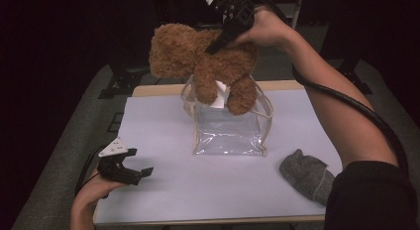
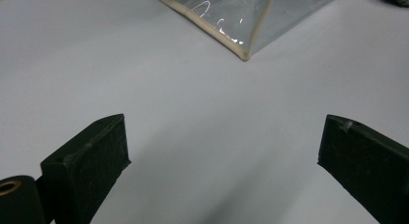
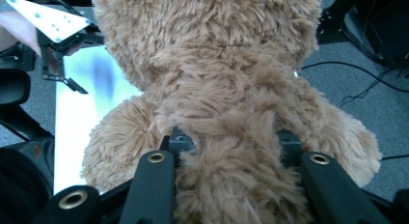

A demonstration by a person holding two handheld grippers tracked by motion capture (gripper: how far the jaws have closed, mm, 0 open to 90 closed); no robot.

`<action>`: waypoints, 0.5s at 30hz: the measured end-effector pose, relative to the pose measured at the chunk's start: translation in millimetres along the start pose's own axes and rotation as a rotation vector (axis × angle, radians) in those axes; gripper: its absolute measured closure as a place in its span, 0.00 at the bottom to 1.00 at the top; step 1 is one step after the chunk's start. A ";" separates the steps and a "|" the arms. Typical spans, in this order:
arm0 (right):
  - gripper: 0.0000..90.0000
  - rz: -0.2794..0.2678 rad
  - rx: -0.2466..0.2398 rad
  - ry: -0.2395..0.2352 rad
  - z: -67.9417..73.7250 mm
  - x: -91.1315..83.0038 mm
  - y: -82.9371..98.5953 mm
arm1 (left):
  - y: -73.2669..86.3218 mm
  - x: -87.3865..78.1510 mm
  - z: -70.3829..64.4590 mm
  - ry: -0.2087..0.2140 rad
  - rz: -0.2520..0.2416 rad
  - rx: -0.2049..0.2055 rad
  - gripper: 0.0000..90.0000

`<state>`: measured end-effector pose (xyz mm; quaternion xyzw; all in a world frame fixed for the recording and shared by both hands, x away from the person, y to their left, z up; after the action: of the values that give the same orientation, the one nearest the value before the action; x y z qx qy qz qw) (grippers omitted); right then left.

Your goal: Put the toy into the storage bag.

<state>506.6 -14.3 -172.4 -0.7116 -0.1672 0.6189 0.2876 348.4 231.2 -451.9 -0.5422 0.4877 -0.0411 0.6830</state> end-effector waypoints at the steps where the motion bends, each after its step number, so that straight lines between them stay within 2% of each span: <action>1: 0.70 0.003 0.004 0.002 -2.3 0.8 1.2 | 0.0 0.3 -0.2 0.000 0.000 0.000 0.03; 6: 0.70 0.005 0.042 0.002 -14.3 2.5 6.6 | 1.0 1.6 -1.0 0.001 0.008 0.003 0.03; 15: 0.69 0.000 0.055 0.022 -24.6 -5.1 8.8 | 3.2 3.7 0.4 -0.002 0.018 0.003 0.03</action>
<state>528.7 -29.1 -172.2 -0.7103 -0.1471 0.6153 0.3087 349.1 230.7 -456.6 -0.5368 0.4920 -0.0350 0.6845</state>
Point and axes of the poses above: each handheld gripper's, and its own axes: x roughly forward along the jaws, y roughly out of its underside, z roughly to its left, the point moved 10 cm from there along x, roughly forward along the jaws, and after that the axes turned 1 degree about -x, right-handed, at the moved point
